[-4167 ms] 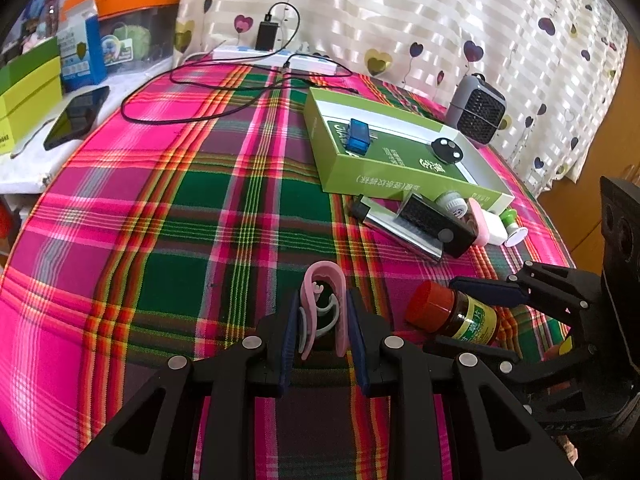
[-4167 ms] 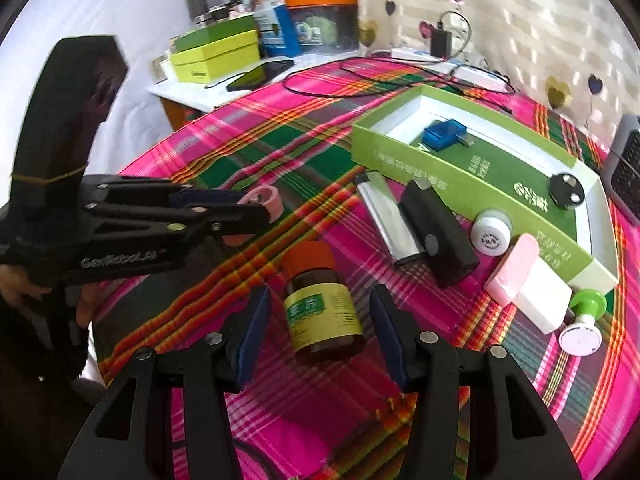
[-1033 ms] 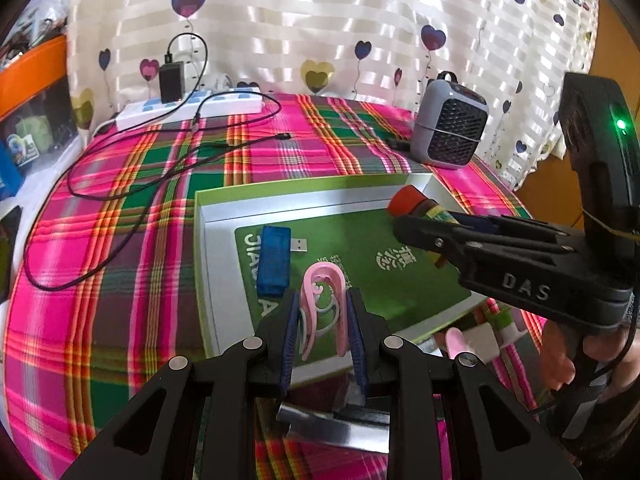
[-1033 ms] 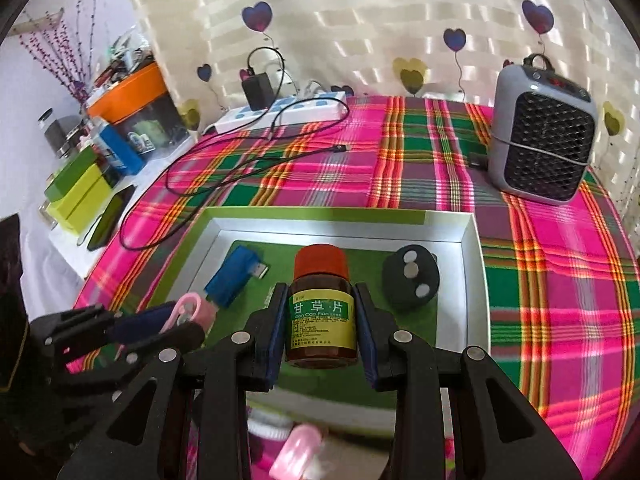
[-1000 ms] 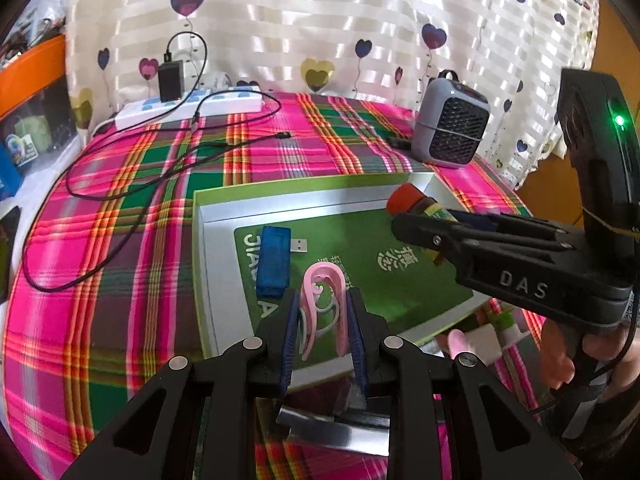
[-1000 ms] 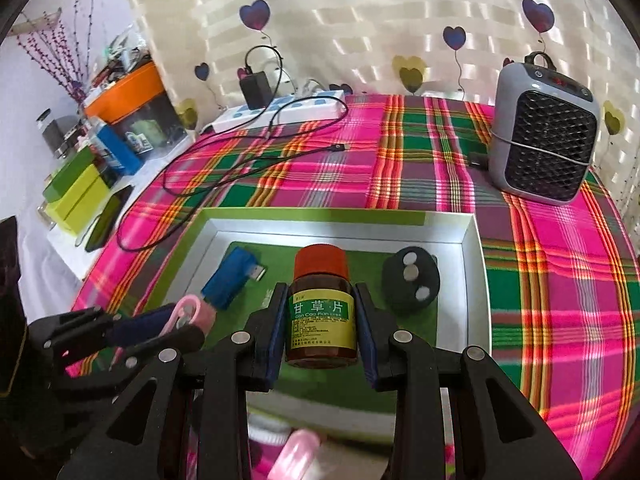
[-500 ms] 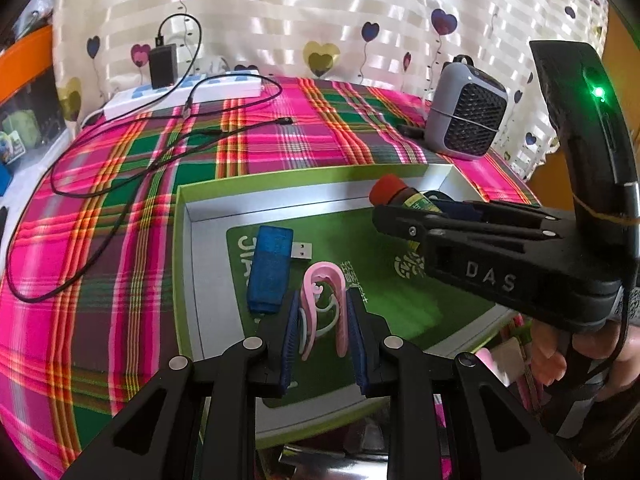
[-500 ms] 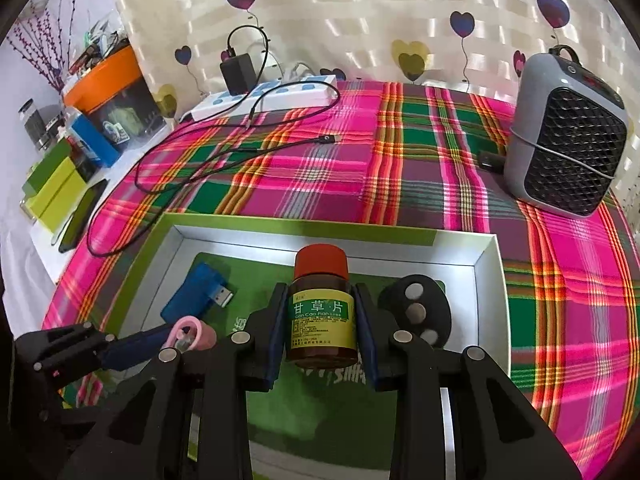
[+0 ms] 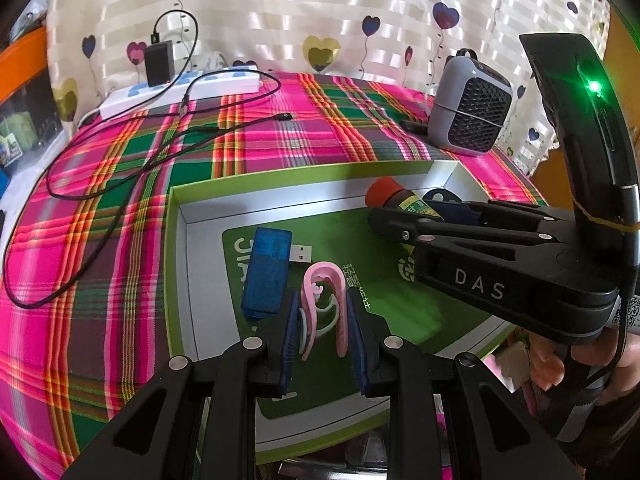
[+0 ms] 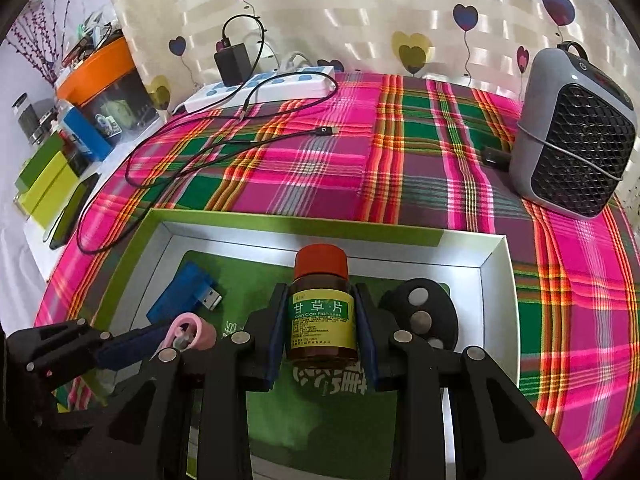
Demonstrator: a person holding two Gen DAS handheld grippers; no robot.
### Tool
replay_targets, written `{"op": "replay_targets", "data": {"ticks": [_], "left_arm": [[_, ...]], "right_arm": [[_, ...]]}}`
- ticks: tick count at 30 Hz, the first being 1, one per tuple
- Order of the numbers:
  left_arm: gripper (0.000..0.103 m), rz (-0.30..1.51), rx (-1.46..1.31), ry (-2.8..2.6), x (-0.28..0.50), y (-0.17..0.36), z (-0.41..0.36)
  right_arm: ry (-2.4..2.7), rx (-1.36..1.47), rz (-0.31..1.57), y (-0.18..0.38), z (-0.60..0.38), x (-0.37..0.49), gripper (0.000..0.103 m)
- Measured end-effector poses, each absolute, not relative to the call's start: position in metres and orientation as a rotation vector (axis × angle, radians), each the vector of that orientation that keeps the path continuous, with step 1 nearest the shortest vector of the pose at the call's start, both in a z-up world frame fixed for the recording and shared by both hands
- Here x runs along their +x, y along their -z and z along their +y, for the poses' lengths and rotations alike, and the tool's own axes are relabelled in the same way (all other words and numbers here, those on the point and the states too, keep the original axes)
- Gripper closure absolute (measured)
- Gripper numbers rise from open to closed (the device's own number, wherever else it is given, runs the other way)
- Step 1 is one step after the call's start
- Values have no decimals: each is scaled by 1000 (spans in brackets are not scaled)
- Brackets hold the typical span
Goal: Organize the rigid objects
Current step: 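Open both tools to release the clip and bottle inside the box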
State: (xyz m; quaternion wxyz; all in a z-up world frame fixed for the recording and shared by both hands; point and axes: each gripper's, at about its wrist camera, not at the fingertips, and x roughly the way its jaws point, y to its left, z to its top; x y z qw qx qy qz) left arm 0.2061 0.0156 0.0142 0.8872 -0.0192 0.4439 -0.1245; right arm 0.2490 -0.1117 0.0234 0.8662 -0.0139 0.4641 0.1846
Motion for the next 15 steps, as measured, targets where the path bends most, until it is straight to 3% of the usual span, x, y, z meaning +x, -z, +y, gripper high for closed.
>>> {"op": "replay_targets", "data": {"ticks": [15], "left_arm": [[80, 935, -33, 255, 208, -11, 13]], "right_arm": [[-365, -52, 995, -19, -111, 252, 70]]}}
